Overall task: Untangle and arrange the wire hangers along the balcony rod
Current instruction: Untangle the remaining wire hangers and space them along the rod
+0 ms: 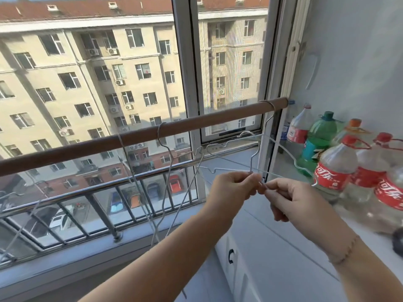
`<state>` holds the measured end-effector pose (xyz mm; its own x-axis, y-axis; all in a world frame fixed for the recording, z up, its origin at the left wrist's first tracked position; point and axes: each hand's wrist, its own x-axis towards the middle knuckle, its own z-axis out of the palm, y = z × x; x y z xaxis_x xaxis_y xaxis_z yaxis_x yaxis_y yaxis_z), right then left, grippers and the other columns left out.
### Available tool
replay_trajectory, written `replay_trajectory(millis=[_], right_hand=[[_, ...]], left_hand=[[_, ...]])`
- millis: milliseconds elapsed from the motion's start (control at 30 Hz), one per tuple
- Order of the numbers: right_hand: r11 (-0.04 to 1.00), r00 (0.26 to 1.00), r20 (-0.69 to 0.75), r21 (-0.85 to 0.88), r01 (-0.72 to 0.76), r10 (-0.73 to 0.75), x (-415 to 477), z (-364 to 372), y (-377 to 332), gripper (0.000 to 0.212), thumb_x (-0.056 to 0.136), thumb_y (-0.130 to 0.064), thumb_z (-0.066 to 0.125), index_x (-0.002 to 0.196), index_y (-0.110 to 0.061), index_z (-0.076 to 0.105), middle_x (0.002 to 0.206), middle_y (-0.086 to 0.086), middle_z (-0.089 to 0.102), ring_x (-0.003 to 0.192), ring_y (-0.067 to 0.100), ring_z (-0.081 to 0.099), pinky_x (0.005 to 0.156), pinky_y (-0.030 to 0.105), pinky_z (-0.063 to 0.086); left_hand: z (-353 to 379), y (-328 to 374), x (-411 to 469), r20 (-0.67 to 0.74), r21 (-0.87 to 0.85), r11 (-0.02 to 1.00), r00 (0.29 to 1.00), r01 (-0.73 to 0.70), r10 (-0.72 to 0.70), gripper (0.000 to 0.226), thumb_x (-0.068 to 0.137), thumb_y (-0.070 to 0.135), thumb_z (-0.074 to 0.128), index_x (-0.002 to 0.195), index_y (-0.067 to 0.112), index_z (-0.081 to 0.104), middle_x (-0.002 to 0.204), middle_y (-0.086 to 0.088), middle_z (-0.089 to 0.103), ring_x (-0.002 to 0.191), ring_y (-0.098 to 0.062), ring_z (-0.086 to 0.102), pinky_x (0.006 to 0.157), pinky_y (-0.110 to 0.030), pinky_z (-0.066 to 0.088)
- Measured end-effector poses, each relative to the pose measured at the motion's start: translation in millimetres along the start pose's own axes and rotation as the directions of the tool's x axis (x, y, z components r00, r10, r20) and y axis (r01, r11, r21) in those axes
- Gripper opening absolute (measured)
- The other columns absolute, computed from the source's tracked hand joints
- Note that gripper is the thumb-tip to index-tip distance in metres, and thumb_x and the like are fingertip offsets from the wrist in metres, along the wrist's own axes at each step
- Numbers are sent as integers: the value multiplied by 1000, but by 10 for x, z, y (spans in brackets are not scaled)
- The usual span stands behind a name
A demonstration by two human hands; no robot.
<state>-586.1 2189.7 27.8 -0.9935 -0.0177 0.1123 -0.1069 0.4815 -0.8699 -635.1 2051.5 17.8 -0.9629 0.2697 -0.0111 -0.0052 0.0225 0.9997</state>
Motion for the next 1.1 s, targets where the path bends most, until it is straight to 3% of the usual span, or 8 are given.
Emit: replay_trajectory(millis=[200, 367, 567, 867, 933, 1000, 1033, 1100], right_hand=[[989, 998, -50, -141, 33, -40, 200, -222, -171, 16, 91, -24, 52, 82, -21, 65, 43, -1, 56, 41, 5, 50, 52, 24, 42], [987, 991, -111, -147, 64, -81, 403, -238, -260, 17, 93, -21, 49, 88, -15, 63, 48, -2, 55, 41, 4, 49, 44, 12, 37], [994, 987, -156, -101, 35, -50, 751, -124, -230, 16, 94, -21, 47, 89, -17, 62, 51, 1, 56, 47, 14, 54, 54, 28, 44], [990, 986, -165, -136, -44, 21, 794, 8, -28, 19, 94, -25, 46, 91, -16, 62, 59, 1, 66, 54, 12, 61, 58, 27, 48], [985, 990, -142, -166, -43, 19, 771, 4, -12, 17, 93, -26, 47, 94, -17, 61, 67, 0, 69, 64, 12, 65, 65, 31, 53], [981, 993, -120, -187, -43, 20, 746, -5, -3, 15, 92, -25, 48, 99, -17, 59, 77, 1, 69, 76, 15, 66, 74, 35, 55], [979, 993, -122, -199, -36, 12, 737, -11, 3, 16, 91, -24, 49, 102, -16, 59, 82, 1, 69, 80, 16, 65, 78, 36, 54], [971, 989, -143, -238, -10, -24, 712, -31, 18, 18, 91, -22, 52, 105, -16, 61, 89, 0, 67, 84, 16, 63, 80, 32, 52]], left_hand=[[96, 278, 182, -13, -104, 992, 997, 78, -80, 15, 86, 21, 64, 78, 11, 72, 66, 1, 68, 61, -10, 54, 65, -20, 46], [100, 459, 333, -72, -102, 992, 994, 73, -81, 19, 87, 23, 63, 78, 9, 72, 70, -2, 67, 65, -12, 54, 64, -21, 46], [52, 569, 561, -151, -131, 984, 979, 119, -138, 15, 86, 18, 64, 77, 7, 70, 66, -4, 63, 61, -13, 53, 62, -22, 45], [63, 336, 688, -169, -33, 982, 968, 185, -188, 22, 86, 20, 62, 65, 13, 67, 68, -6, 60, 63, -17, 50, 61, -25, 43], [52, 349, 574, -184, 46, 988, 974, 145, -134, 18, 86, 26, 62, 70, 19, 66, 76, -6, 59, 71, -19, 50, 68, -29, 43], [-9, 387, 361, -244, 194, 981, 969, 6, 42, 10, 86, 30, 62, 85, 22, 67, 82, 2, 63, 74, -15, 56, 71, -26, 46], [-68, 401, 222, -286, 280, 956, 943, -86, 168, 11, 86, 31, 63, 92, 23, 66, 85, 5, 65, 75, -11, 59, 70, -23, 47], [-251, 415, -79, -382, 411, 878, 828, -246, 411, 10, 86, 29, 63, 95, 26, 63, 90, 6, 64, 78, -7, 61, 68, -21, 49]])
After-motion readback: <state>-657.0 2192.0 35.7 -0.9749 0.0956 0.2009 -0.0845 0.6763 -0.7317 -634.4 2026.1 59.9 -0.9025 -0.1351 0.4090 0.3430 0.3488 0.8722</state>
